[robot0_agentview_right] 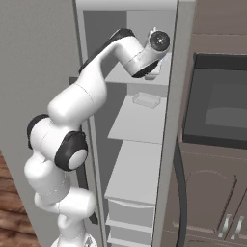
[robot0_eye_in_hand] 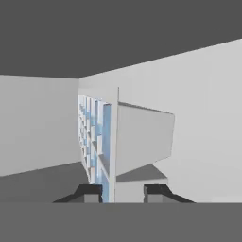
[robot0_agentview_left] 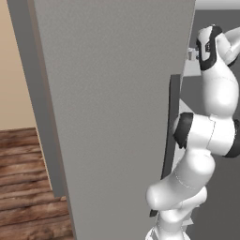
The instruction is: Open the freezer door, pick up the ice cube tray from the freezer, and place it on the dining counter.
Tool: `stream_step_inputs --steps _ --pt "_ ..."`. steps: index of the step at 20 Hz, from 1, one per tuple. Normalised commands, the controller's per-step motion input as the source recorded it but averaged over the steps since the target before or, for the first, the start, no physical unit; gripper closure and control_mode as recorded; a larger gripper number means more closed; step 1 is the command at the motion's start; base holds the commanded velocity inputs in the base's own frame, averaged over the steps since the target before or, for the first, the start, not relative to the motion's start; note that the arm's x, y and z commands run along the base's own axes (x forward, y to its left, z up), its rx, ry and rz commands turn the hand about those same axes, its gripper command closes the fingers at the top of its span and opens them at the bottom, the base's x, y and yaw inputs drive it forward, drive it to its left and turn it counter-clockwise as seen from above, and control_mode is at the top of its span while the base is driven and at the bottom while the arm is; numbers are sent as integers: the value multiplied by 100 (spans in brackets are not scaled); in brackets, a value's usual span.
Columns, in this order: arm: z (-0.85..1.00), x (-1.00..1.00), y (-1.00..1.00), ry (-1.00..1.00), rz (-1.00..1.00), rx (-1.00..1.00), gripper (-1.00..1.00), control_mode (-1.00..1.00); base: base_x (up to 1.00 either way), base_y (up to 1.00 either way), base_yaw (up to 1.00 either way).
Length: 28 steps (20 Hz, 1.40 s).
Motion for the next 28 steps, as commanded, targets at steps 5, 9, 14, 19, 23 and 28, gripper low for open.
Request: stream_step_inputs --steps 5,9,14,19,23,28 --pt "0 -38 9 -31 0 0 100 -100 0 0 0" --pt "0 -35 21 -25 -2 0 100 -100 0 0 0" --pt "25 -58 23 -7 -3 0 100 -100 0 0 0" --pt "42 -79 9 0 -7 0 100 -100 0 0 0" --pt "38 -81 3 4 -3 0 100 -100 0 0 0" --pt "10 -73 22 11 0 0 100 -100 0 0 0"
